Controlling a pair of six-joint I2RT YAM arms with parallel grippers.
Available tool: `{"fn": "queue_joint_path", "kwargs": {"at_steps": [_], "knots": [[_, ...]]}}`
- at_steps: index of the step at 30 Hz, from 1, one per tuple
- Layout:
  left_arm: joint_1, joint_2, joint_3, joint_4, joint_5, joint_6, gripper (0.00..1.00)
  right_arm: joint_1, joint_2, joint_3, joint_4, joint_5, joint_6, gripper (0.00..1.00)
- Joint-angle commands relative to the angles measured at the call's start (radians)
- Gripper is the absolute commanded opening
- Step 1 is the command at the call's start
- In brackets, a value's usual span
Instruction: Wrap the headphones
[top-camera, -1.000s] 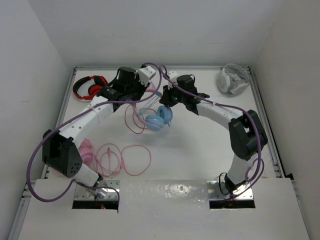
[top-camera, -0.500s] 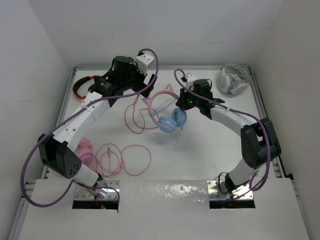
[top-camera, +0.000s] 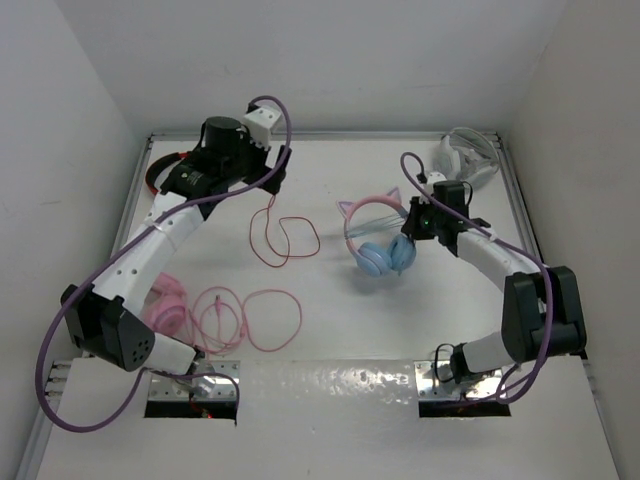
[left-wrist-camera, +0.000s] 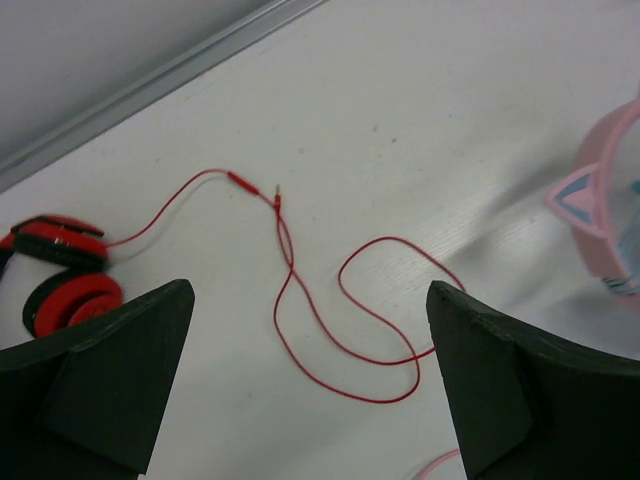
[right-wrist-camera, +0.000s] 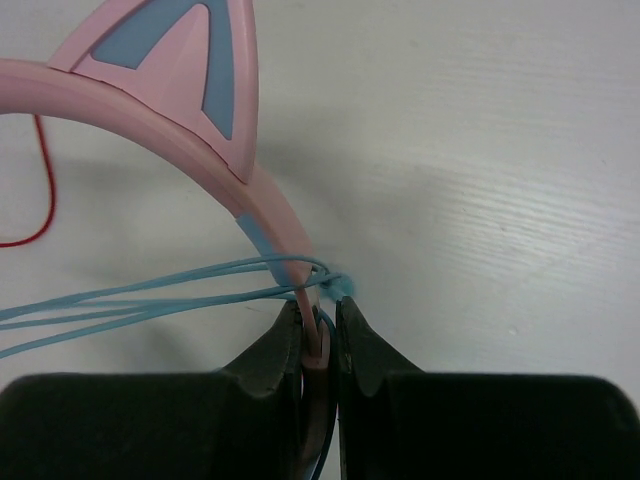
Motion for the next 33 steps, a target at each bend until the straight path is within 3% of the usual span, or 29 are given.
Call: {"fn": "queue_joint_path", "kwargs": {"at_steps": [1,23,33], "knots": [[0.039,-0.043,-0.055,0.061,0.012,-0.03,1.0,-0.034,-0.054,-0.001,0.014,-0.014,0.047,0.0],[0.046,-0.051,-0.115,0.082,0.035,-0.018,1.0,-0.309,0.043,-0.033,-0.016,-0.109,0.066,0.0],[0.057,-0.04,-0.115,0.082,0.052,-0.021,1.0,-0.393,0.087,-0.028,-0.015,-0.08,0.071,0.0]]}}
